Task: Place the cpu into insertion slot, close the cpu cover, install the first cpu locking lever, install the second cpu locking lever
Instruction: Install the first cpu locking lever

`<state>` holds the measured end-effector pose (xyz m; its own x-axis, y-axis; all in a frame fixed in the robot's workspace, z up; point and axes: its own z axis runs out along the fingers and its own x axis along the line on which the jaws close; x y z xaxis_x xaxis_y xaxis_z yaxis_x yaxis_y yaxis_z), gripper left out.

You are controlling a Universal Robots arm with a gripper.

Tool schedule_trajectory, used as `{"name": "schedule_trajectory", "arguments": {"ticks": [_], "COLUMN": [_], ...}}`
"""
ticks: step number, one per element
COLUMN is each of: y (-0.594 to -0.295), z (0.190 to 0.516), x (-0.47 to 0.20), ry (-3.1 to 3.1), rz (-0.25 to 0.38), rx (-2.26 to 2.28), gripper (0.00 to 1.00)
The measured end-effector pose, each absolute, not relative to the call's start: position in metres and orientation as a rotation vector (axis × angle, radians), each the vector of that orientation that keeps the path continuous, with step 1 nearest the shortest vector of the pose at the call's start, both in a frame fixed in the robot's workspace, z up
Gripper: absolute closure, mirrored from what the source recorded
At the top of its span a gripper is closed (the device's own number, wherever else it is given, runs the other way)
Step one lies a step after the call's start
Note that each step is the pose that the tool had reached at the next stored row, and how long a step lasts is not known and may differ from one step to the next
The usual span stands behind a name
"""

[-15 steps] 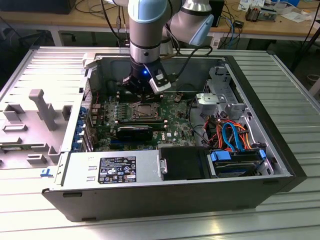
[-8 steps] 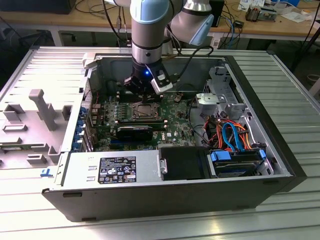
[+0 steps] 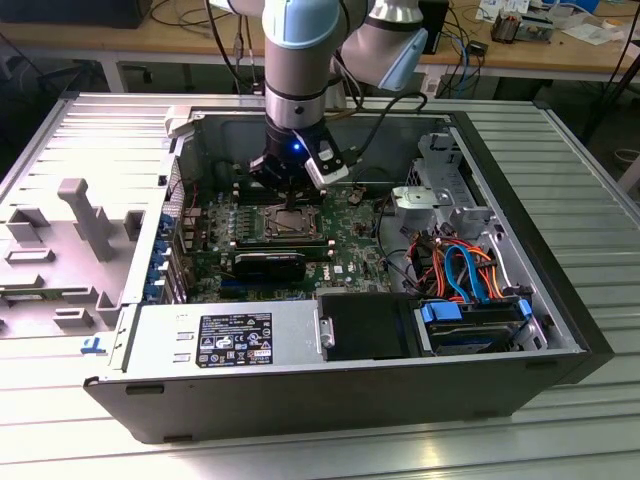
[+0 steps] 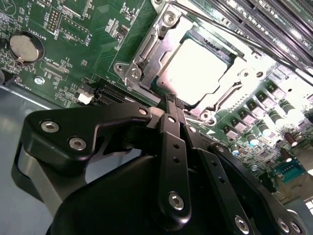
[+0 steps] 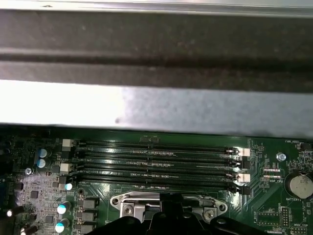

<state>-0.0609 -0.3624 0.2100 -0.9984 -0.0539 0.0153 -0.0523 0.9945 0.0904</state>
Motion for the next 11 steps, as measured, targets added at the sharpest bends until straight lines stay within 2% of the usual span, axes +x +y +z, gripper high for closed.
{"name": "schedule_trajectory", "arguments": {"ticks": [11], "y": [-0.3624], "z": [0.2064], "x": [-0.0557], "ry": [-3.12], "rz": [-0.127], "rx": [0.086], "gripper": [0.89]}}
